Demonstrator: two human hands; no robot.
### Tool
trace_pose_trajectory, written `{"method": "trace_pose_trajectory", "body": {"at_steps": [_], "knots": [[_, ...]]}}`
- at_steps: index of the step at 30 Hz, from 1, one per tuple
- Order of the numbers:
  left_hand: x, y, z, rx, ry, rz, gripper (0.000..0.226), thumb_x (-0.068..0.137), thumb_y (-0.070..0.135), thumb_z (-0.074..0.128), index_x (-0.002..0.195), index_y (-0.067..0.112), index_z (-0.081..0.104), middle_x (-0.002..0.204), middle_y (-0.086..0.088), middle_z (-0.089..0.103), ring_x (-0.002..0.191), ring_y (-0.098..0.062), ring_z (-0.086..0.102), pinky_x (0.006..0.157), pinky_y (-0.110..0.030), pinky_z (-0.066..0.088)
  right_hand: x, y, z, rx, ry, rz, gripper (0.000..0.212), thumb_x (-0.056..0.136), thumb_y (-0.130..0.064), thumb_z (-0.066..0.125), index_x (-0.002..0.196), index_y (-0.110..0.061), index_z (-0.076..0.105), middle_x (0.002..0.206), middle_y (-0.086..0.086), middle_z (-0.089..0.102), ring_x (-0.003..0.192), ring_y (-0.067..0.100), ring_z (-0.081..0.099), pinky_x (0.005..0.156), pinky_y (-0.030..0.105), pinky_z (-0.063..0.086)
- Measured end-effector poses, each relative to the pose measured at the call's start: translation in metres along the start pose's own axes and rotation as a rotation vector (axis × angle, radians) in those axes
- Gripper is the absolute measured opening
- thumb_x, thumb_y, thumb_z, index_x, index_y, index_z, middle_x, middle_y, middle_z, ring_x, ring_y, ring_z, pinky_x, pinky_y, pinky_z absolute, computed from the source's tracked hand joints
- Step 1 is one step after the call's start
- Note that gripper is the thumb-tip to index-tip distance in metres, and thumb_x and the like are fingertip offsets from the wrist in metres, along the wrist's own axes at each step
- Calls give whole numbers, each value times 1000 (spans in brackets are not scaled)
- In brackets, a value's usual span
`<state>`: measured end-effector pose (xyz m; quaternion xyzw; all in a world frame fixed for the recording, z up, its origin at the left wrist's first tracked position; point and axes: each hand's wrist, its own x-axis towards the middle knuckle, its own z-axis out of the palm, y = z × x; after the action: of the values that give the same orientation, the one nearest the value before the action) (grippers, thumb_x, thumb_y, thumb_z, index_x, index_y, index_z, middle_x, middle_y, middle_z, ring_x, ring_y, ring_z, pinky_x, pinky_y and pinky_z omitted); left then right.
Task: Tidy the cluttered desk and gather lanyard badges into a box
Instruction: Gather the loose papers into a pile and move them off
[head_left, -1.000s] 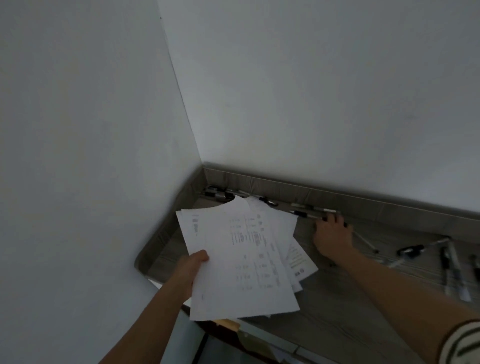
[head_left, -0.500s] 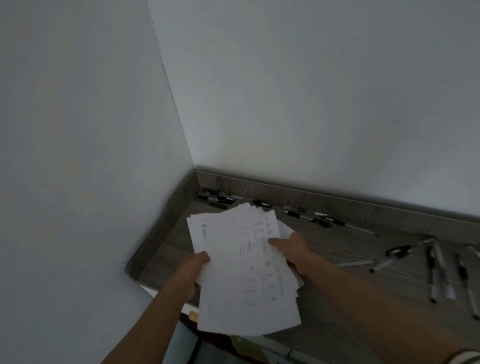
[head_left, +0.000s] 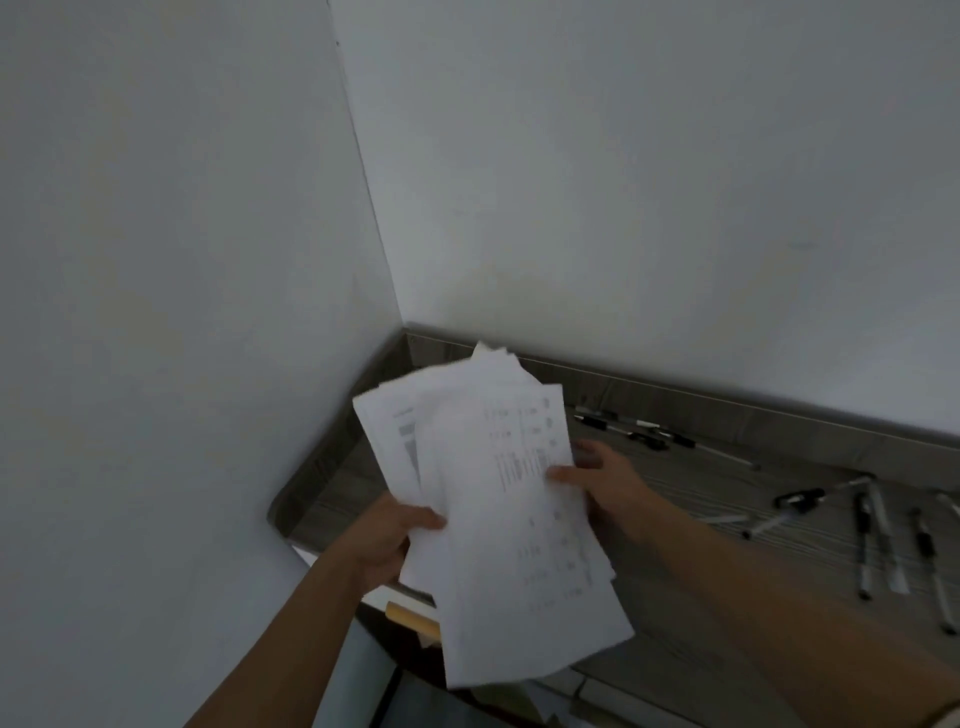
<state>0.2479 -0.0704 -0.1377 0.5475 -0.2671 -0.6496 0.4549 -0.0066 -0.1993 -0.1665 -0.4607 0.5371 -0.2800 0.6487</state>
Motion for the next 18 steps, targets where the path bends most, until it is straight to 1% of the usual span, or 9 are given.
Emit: {"method": "trace_pose_trajectory", "body": {"at_steps": [2,4,7,9,11,13,15,16,18], "knots": [[-4,15,8,-52,-66,97,46,71,-14,69,114,2,65,114,-24,67,100,-37,66,80,-51,57,-3,-4,-11,165,-203,105,69,71,-24,85,130,-10,51,121,11,67,105,32,67,86,47,55],[-8,34,17,-17,-113,168,48,69,-12,69,115,2,65,114,-24,67,100,-38,67,79,-50,57,-9,-16,-22,183,-415,142,68,73,-31,83,132,-11,56,126,12,65,115,33,62,95,51,51],[-12,62,28,106,-114,241,49,75,-13,65,121,2,59,115,-21,67,103,-37,66,80,-49,57,-19,-47,-33,167,-545,33,62,74,-24,81,130,-10,58,131,15,61,119,36,59,93,53,51],[-12,80,33,263,-57,313,48,78,-17,62,121,3,58,117,-21,66,106,-38,64,87,-51,54,-27,-76,-38,109,-477,-133,54,75,-16,79,126,-9,60,128,16,63,115,35,62,90,54,53],[-10,95,37,407,-24,399,50,76,-19,64,116,11,59,115,-14,66,106,-31,63,91,-48,52,-39,-102,-44,53,-387,-291,50,74,-13,79,121,-10,63,123,15,66,111,34,64,86,54,54],[-9,105,42,482,-14,477,52,74,-18,68,108,20,60,106,1,68,98,-14,67,87,-35,55,-53,-122,-50,-35,-296,-404,45,71,-18,82,114,-12,69,116,11,70,105,30,68,80,48,58],[-8,108,48,486,-21,523,53,72,-15,72,106,25,61,99,13,70,90,0,68,75,-20,56,-61,-132,-51,-136,-244,-464,41,69,-19,83,108,-12,71,110,7,73,100,26,70,75,41,60],[-6,107,51,484,-27,539,52,72,-14,73,106,24,62,99,13,70,90,0,67,73,-18,55,-64,-133,-51,-184,-220,-476,40,70,-16,84,107,-11,71,108,6,73,98,24,71,75,41,60],[-2,101,55,483,-39,563,48,71,-14,74,108,17,64,105,2,71,97,-10,68,78,-25,56,-67,-130,-50,-268,-158,-482,39,70,-10,84,107,-11,71,105,5,74,96,22,71,76,40,60]]}}
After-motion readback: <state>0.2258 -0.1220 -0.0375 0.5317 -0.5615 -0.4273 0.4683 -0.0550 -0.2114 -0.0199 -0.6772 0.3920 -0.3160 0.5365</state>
